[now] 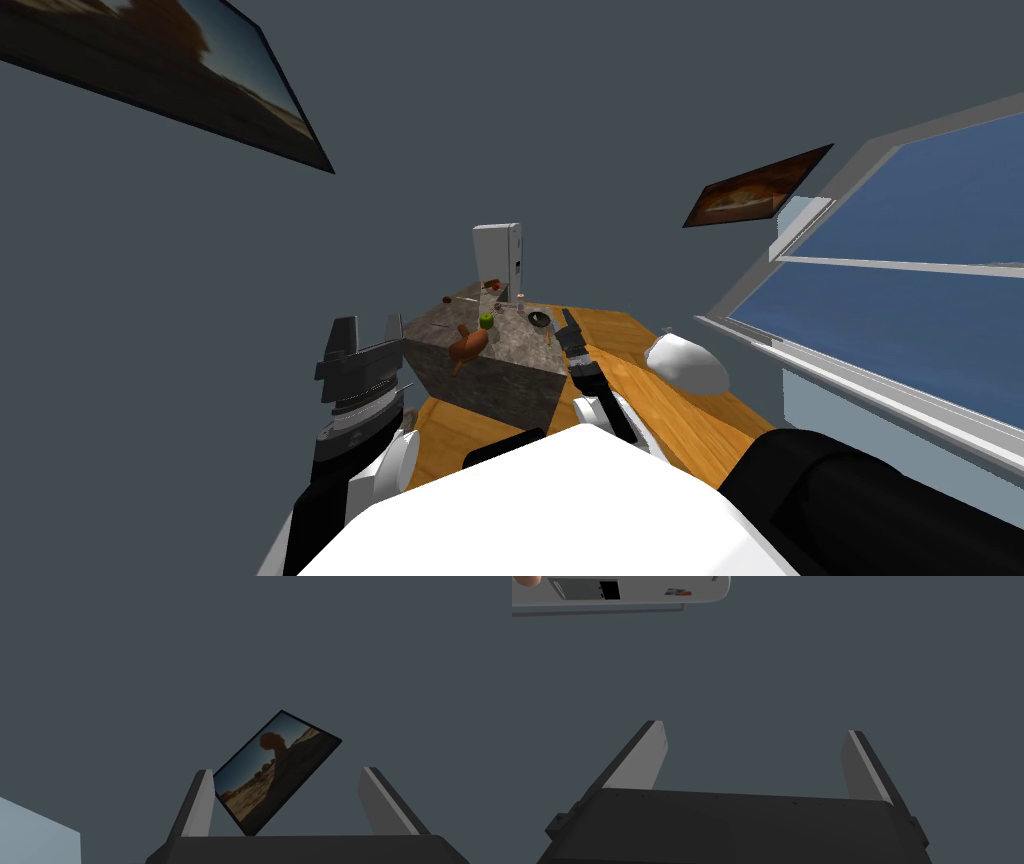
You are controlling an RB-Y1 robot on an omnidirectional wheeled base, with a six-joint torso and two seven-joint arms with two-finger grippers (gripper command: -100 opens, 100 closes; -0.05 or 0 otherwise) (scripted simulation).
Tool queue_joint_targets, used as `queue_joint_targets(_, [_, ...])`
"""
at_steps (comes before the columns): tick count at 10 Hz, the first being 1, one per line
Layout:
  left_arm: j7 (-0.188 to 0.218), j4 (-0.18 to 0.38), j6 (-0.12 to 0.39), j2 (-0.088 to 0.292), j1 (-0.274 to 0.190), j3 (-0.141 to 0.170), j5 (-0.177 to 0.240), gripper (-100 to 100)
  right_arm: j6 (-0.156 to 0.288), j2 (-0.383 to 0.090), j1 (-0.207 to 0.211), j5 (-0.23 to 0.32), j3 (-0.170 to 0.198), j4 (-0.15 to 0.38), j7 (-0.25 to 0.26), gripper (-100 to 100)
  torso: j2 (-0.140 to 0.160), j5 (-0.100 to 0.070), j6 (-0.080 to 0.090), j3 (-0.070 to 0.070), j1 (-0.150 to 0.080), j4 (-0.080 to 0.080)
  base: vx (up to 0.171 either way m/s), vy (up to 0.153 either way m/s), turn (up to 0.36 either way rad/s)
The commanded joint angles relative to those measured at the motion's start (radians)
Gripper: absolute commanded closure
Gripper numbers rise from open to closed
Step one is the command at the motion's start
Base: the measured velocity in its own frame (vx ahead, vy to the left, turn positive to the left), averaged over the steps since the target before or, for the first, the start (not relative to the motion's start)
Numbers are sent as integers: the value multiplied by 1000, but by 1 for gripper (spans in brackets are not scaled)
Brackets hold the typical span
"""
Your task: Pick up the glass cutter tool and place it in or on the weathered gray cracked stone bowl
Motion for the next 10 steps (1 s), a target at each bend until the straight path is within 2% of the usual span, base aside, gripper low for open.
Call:
queue_joint_targets(1, [0,0,0,0,0,0,0,0,31,-16,-23,-16,-9,0,-16,-100,0,0,0,0,0,0,-32,12,-19])
queue_joint_targets(5, [0,0,0,0,0,0,0,0,130,-54,-99,-73,-38,14,-78,-100,5,0,0,3,0,1,-82,10,2])
queue_joint_targets(6, [0,0,0,0,0,0,0,0,139,-54,-99,-73,-38,14,-78,-100,6,0,0,3,1,1,-51,12,-1])
queue_joint_targets(8, [0,0,0,0,0,0,0,0,208,-80,-151,-115,-58,32,-125,-100,3,0,0,2,1,1,-47,22,2])
queue_joint_targets(9, [0,0,0,0,0,0,0,0,217,-80,-151,-115,-58,32,-125,-100,4,0,0,2,1,1,-56,18,0])
queue_joint_targets(10, [0,0,0,0,0,0,0,0,256,-96,-180,-139,-69,45,-152,-100,4,0,0,2,1,1,-54,23,3])
